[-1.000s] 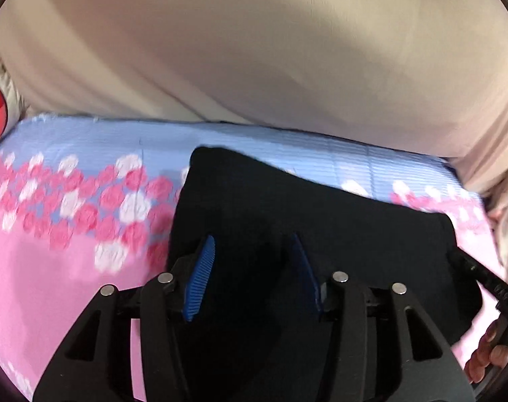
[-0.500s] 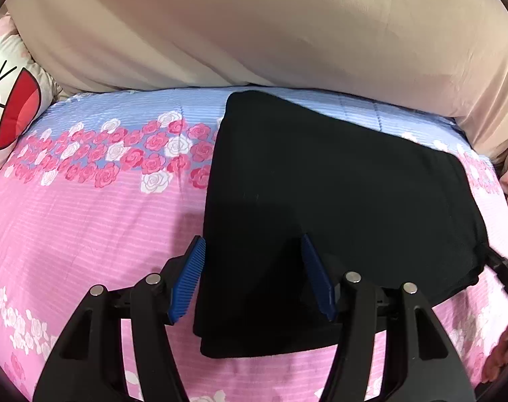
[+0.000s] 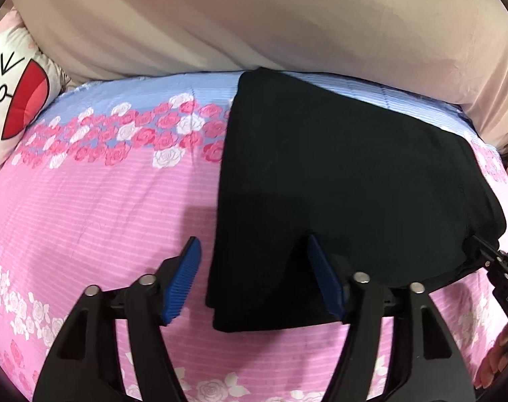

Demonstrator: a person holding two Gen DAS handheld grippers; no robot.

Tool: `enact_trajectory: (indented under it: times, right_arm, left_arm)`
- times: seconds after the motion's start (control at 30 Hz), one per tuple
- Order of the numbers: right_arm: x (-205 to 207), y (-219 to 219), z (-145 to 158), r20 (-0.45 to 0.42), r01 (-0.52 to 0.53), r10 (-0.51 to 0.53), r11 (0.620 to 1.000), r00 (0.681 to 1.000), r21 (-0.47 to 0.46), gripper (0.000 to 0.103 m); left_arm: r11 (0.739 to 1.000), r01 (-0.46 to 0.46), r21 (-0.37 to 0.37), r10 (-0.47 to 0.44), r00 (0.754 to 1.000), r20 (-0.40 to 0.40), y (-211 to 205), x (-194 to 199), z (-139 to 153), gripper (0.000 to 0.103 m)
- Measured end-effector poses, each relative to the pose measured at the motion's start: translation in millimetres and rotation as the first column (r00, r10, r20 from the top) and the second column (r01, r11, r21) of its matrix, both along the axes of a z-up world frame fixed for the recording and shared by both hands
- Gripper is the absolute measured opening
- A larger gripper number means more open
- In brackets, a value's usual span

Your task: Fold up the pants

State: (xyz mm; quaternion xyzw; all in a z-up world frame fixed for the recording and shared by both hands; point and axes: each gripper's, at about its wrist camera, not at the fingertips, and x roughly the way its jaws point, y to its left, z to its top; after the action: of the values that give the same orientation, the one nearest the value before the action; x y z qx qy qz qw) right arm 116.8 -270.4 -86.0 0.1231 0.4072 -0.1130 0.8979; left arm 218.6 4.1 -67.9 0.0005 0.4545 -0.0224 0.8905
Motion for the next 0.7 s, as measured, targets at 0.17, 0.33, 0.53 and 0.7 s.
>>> enact_trajectory:
  times: [0.17, 0.33, 0.53, 0.7]
  right_arm:
    - [-33.0, 4.1, 30.4, 0.045, 0.046, -0.045, 0.999, 0.998, -0.018, 0.014]
    - [-67.5, -0.2, 26.1, 0.028, 0.09, -0.086, 0.984, 0.996, -0.155, 0.048]
    - [-48.3, -16.5, -5.5, -0.062, 0.068, -0.078, 0.988, 0.995, -0.14, 0.048]
    - [-26.7, -35.6, -16.9, -0.077, 0.081, -0.088, 0.992, 0.993, -0.093, 0.044]
  left_arm:
    - [0.998, 0.004, -0.057, -0.002, 1.0, 0.024, 14.8, -20.1, 14.2, 0.065]
    - [0.996, 0.041, -0.076, -0.038, 0.999, 0.034, 23.4, -48.1, 15.4, 0.076]
    - [0.997, 0.064, -0.038, -0.065, 0.998, -0.024, 15.2, -34.9, -11.1, 0.073]
    - [0.98, 0.109, -0.169, -0.114, 0.993, -0.024, 21.0, -13.8, -14.3, 0.045]
